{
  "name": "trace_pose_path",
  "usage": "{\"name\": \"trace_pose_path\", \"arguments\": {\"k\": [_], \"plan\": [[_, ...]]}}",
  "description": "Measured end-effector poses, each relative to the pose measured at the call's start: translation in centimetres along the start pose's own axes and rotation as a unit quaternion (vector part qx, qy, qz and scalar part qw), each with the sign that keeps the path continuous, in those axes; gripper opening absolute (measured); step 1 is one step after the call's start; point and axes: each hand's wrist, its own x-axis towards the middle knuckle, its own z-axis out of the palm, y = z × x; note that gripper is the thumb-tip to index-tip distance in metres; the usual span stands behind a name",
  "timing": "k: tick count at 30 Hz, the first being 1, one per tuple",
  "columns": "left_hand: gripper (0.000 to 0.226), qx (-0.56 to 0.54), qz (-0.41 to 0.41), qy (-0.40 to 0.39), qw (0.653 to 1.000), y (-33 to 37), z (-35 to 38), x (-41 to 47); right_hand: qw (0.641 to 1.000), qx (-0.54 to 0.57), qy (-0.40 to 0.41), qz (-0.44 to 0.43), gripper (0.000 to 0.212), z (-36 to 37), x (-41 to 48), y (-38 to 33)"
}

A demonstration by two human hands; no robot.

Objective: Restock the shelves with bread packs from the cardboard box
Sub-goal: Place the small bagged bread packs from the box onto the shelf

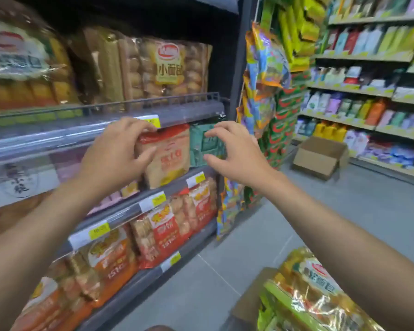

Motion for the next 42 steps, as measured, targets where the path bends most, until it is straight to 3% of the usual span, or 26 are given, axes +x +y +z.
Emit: {"name": "trace_pose_path", "arguments": {"k": [5, 10, 17, 24, 32, 34, 38, 42], "plan": [[0.044, -0.108, 0.050, -0.087, 0.989, 8.4, 10.6, 0.0, 0.986, -0.040, -0.020, 0.161, 0.053, -3.4, -12.5, 9.6], [0.045, -0.182, 0.098, -0.228, 0.951, 16.5, 20.8, -2.9, 0.939, -0.074, -0.047, 0.334, 0.046, -5.9, -26.5, 15.4], [0.061, -0.196, 0.053, -0.408, 0.890, 23.5, 30.0, -7.4, 0.836, -0.086, -0.040, 0.541, 0.072, -8.8, -41.9, 17.1], [0.094, -0.135, -0.017, -0.519, 0.844, 23.8, 35.0, -10.1, 0.706, -0.032, -0.030, 0.707, 0.094, -7.8, -49.5, 16.8], [0.107, -0.233, -0.120, -0.539, 0.801, 23.6, 36.2, -10.7, 0.633, 0.144, 0.067, 0.758, 0.103, -6.4, -50.7, 18.0], [0.111, -0.273, -0.164, -0.544, 0.776, 23.5, 36.0, -10.3, 0.628, 0.201, 0.084, 0.747, 0.092, -6.6, -50.5, 17.8], [0.060, -0.376, -0.206, -0.549, 0.717, 23.7, 35.3, -10.1, 0.641, 0.220, 0.115, 0.727, 0.068, -6.6, -50.0, 17.7], [0.062, -0.434, -0.203, -0.518, 0.709, 24.4, 34.6, -10.1, 0.643, 0.233, 0.159, 0.712, 0.057, -6.3, -49.1, 17.6]]}}
